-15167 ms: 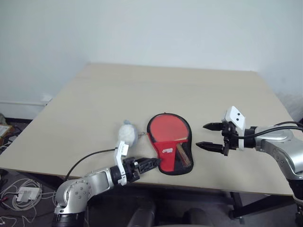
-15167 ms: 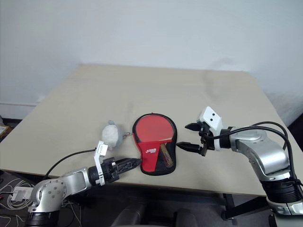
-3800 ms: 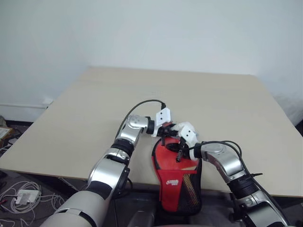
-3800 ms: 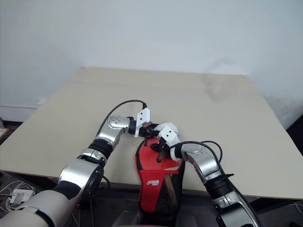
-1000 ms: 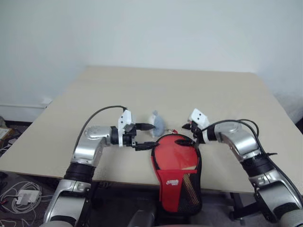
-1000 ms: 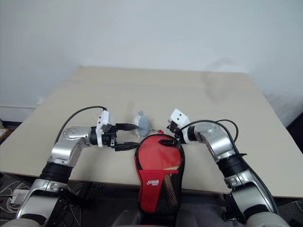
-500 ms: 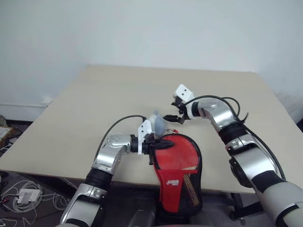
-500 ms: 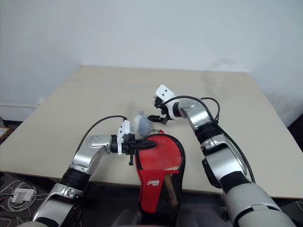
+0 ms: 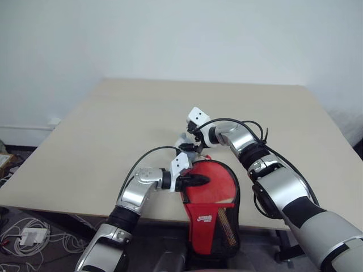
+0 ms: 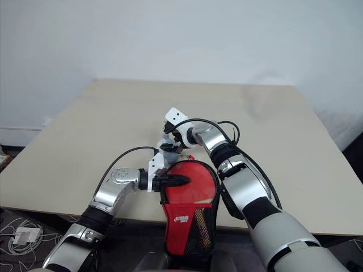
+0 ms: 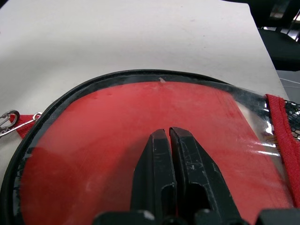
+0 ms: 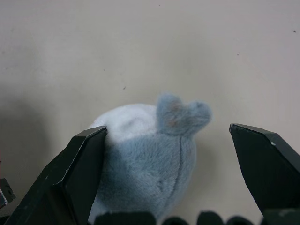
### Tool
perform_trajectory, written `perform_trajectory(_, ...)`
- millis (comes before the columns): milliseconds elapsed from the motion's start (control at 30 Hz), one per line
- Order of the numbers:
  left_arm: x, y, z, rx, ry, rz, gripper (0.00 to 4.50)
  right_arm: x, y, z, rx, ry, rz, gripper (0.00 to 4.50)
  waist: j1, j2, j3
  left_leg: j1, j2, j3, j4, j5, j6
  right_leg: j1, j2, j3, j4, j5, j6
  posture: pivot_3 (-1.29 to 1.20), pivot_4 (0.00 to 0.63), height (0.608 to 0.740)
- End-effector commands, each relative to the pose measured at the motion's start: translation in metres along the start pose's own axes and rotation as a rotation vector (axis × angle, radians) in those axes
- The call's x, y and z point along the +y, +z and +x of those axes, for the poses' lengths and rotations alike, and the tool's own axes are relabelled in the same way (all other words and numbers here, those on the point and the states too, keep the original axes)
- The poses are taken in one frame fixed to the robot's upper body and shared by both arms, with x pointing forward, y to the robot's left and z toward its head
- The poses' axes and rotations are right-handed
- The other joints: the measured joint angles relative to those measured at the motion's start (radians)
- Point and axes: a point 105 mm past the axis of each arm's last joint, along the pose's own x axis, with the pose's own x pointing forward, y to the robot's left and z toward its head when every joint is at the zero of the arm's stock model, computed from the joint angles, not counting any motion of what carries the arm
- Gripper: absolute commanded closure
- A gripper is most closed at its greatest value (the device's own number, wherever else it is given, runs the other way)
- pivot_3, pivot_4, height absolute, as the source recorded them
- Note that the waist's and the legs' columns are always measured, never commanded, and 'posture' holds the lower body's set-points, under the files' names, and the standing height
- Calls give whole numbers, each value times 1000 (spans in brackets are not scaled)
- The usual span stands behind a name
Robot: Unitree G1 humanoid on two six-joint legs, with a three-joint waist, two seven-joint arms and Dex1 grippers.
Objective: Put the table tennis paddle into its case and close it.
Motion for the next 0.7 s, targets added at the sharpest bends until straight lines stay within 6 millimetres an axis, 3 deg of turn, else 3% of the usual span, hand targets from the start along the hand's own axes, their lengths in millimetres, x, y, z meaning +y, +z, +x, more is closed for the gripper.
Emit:
perform_trajectory(33, -1, 0, 0, 9, -8, 21, 4470, -3, 8, -1, -9, -18, -31, 0, -8, 0, 0, 0, 0, 0, 0, 0, 0, 0, 0, 0, 0, 0, 0, 0, 0, 707)
perform_trajectory(333, 4, -5, -2, 43, -8, 16, 4470, 3, -5, 4, 38, 7, -19, 0, -13, 1, 0, 1, 0, 0, 0, 0, 0, 0, 0, 0, 1, 0, 0, 0, 0, 707)
perform_trajectory(700, 6, -10, -4, 67, -8, 11, 4500, 19, -13, 12, 64, 70, -34, 3683, -18, 2, -1, 2, 0, 0, 0, 0, 0, 0, 0, 1, 2, 0, 0, 0, 0, 707)
